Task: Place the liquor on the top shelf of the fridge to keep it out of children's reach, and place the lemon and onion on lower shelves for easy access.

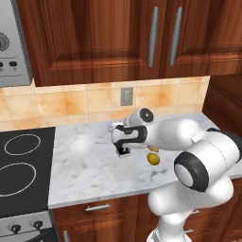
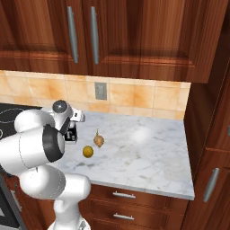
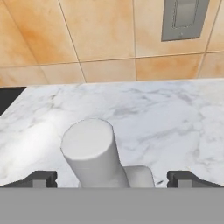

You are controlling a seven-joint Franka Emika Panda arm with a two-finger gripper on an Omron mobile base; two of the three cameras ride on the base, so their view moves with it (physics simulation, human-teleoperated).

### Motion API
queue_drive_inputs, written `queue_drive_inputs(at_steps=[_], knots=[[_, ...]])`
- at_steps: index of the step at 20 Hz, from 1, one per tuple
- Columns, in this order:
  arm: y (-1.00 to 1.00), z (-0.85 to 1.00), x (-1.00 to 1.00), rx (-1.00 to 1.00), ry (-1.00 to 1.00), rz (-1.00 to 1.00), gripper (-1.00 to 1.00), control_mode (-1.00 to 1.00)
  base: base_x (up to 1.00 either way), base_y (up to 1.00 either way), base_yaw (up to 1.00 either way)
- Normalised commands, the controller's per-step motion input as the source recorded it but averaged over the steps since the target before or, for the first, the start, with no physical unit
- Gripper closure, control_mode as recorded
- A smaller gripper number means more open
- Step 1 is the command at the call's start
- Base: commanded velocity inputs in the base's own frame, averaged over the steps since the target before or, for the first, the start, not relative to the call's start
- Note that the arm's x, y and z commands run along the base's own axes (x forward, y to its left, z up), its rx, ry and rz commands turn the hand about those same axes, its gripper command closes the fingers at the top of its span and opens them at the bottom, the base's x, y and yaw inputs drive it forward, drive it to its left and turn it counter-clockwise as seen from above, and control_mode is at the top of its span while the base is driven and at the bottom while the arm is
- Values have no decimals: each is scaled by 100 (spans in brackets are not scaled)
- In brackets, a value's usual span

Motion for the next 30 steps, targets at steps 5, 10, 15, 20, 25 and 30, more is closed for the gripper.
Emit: queue_drive_inputs(at_steps=[5,10,15,20,25,30], knots=[[0,-22,24,0,0,0,100,-100,0,0,0],[0,-11,16,0,0,0,100,-100,0,0,0],[0,0,1,0,0,4,100,-100,0,0,0],[0,41,-34,0,0,14,100,-100,0,0,0],[-2,93,-77,-9,4,4,100,-100,0,0,0],[-7,100,-71,-9,5,0,100,-100,0,0,0]])
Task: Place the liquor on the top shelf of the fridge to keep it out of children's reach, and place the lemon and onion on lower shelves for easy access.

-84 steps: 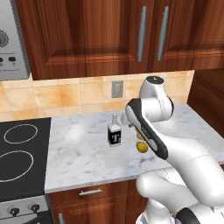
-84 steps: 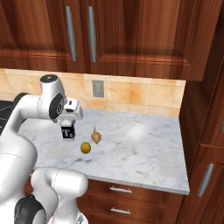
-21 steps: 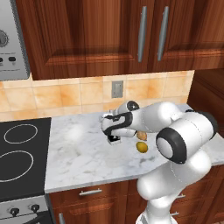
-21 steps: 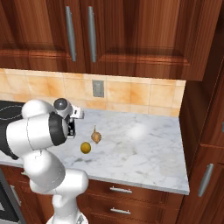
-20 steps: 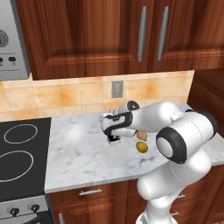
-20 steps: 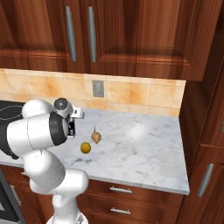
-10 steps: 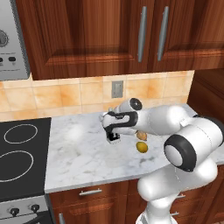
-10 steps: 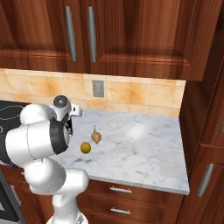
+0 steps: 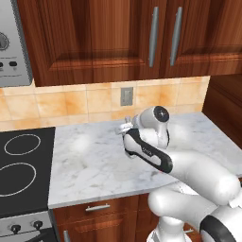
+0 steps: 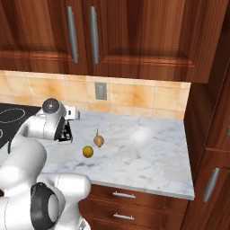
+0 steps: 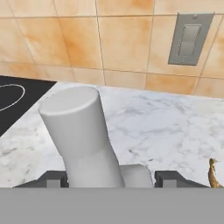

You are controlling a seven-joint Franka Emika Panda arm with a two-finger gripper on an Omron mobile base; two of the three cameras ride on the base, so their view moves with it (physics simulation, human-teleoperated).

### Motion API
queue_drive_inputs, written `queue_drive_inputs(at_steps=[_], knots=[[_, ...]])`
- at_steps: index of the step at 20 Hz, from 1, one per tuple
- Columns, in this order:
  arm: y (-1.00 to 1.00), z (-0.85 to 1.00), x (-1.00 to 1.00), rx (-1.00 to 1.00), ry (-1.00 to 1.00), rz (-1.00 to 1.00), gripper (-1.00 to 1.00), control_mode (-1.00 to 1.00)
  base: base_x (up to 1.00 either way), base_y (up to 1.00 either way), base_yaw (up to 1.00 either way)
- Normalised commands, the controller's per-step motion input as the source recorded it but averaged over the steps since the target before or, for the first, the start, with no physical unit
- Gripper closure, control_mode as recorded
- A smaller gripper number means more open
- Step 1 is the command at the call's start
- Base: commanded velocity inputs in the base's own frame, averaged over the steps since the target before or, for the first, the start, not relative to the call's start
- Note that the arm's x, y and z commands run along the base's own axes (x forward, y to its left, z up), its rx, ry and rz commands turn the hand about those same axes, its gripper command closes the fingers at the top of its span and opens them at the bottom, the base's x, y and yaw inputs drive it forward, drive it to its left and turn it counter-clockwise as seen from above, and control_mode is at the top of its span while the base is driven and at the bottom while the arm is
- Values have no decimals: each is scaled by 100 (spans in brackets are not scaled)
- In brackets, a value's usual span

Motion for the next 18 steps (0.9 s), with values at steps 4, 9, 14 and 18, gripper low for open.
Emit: queue_drive_inputs(at_steps=[4,9,14,18], knots=[[-10,100,-39,-12,8,0,100,-100,0,0,0],[-56,97,-50,-11,6,0,100,-100,0,0,0],[-84,48,-79,-2,0,0,100,-100,0,0,0],[-67,11,-99,0,-3,0,100,-100,0,0,0]])
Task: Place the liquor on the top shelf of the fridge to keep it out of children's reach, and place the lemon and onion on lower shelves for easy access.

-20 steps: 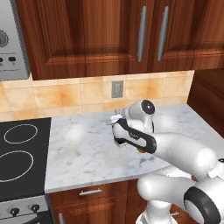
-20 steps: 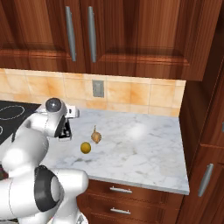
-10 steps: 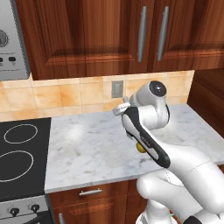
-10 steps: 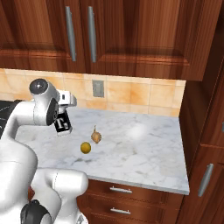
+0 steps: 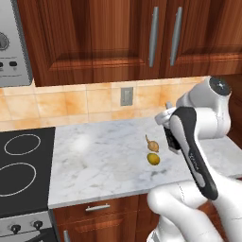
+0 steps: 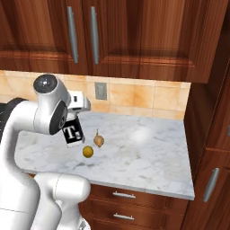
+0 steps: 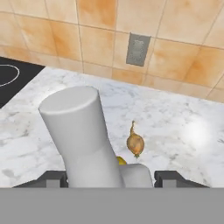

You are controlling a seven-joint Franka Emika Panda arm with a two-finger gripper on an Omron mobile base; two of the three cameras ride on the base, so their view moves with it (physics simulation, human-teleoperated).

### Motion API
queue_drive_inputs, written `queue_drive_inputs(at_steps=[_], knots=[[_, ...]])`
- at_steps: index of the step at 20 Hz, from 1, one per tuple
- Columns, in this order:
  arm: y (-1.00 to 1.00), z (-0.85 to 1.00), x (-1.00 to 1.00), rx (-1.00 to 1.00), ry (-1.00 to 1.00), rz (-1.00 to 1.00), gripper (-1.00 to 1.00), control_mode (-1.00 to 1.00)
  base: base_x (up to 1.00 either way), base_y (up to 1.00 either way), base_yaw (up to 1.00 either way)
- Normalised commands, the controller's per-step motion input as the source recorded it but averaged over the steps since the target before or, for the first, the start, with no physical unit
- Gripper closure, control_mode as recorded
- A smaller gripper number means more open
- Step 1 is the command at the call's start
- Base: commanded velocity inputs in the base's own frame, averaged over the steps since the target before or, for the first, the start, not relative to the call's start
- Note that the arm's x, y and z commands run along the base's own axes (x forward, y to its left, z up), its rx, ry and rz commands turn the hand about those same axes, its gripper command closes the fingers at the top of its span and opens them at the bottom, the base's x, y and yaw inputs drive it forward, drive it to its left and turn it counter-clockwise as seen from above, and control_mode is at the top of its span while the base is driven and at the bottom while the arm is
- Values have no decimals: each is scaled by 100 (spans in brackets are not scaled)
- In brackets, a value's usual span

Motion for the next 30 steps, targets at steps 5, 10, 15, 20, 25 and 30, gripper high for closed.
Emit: queue_drive_inputs(at_steps=[5,10,15,20,25,30], knots=[[-18,21,-87,0,-11,0,100,-100,0,0,0],[0,70,-53,0,-8,0,100,-100,0,0,0],[0,75,-35,0,-2,0,100,-100,0,0,0],[0,56,-25,0,0,0,100,-100,0,0,0],[0,27,-20,0,0,0,100,100,-6,0,0],[0,0,0,0,0,0,100,100,-45,-15,-10]])
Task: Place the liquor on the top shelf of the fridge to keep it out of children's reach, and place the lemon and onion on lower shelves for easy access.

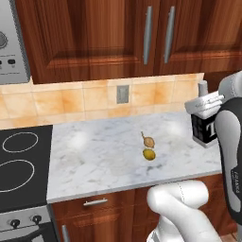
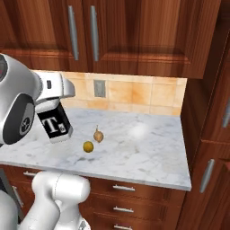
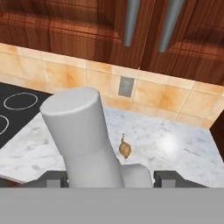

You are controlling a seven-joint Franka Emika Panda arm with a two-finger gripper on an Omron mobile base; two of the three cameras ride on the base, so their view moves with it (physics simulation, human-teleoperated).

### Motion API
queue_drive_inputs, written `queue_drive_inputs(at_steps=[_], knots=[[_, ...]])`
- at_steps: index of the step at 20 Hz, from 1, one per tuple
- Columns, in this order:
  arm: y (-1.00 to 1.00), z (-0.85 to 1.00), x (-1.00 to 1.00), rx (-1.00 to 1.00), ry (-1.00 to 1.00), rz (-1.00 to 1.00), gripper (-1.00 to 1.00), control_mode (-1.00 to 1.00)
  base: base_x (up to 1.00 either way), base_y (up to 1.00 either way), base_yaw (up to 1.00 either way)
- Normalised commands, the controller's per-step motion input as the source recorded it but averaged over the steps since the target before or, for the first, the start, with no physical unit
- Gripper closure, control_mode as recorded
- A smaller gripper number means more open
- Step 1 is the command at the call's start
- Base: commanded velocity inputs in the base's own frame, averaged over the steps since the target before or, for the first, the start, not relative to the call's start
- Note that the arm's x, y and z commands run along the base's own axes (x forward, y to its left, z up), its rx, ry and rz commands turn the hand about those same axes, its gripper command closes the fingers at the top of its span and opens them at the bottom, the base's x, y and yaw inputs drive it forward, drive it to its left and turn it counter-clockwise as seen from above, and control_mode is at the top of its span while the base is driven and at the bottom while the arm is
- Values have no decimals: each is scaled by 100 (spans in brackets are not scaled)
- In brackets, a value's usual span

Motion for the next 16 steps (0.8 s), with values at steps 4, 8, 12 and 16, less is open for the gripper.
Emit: queue_drive_inputs(at_steps=[4,8,12,16], knots=[[0,0,0,0,0,0,100,100,-39,-31,-30],[0,0,0,0,0,0,100,100,-21,-35,-46],[0,0,0,0,0,0,100,100,-4,-16,-66],[0,0,0,0,0,0,100,100,0,-9,-75]])
